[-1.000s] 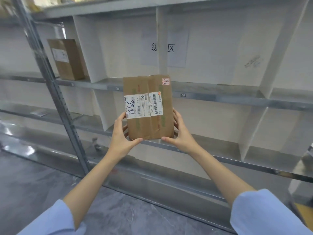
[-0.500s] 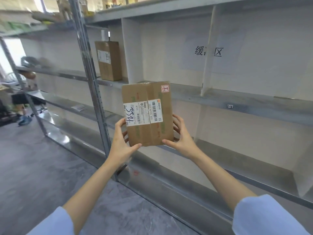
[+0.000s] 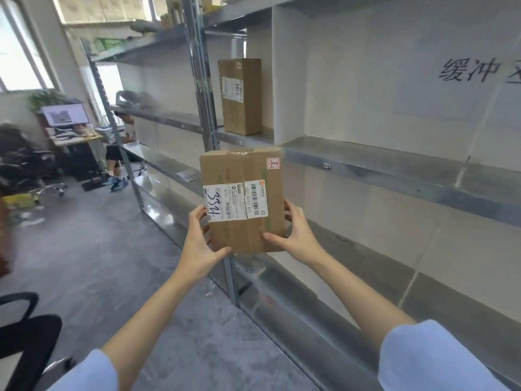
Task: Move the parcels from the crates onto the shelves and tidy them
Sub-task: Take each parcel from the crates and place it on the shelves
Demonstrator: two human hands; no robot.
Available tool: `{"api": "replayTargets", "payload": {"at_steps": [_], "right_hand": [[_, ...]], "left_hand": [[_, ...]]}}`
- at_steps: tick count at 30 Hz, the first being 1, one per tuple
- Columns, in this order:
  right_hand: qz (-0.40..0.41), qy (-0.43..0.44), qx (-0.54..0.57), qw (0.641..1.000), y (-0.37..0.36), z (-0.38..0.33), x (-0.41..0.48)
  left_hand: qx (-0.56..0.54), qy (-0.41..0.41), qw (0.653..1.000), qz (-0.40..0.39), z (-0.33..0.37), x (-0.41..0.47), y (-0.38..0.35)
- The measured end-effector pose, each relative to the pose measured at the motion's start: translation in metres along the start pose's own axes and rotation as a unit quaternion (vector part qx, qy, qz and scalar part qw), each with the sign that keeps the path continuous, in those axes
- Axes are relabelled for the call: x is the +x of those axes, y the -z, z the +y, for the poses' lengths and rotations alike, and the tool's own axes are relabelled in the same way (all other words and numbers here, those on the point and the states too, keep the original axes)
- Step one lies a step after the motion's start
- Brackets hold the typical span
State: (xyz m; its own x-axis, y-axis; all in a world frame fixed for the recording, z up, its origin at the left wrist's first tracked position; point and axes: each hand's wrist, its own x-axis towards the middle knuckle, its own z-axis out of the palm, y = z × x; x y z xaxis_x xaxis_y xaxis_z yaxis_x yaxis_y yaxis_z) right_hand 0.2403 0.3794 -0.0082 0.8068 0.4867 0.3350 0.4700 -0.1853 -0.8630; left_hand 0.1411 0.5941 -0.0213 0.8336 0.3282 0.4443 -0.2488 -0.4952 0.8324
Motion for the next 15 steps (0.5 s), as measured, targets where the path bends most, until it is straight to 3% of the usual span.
{"api": "replayTargets", "payload": {"at_steps": [8,15], "right_hand": [[-0.062,-0.003,0.053,0.997,-0.043,0.033,0.089],[-0.067,-0.018,0.062,0.996,-0.077,0.061,0.152]], "left_hand": [[0.037,0.025,0.998,0.033,-0.048,0.056,0.026],[0.061,0.045,0.997,0.028,-0.096,0.106,0.044]]}}
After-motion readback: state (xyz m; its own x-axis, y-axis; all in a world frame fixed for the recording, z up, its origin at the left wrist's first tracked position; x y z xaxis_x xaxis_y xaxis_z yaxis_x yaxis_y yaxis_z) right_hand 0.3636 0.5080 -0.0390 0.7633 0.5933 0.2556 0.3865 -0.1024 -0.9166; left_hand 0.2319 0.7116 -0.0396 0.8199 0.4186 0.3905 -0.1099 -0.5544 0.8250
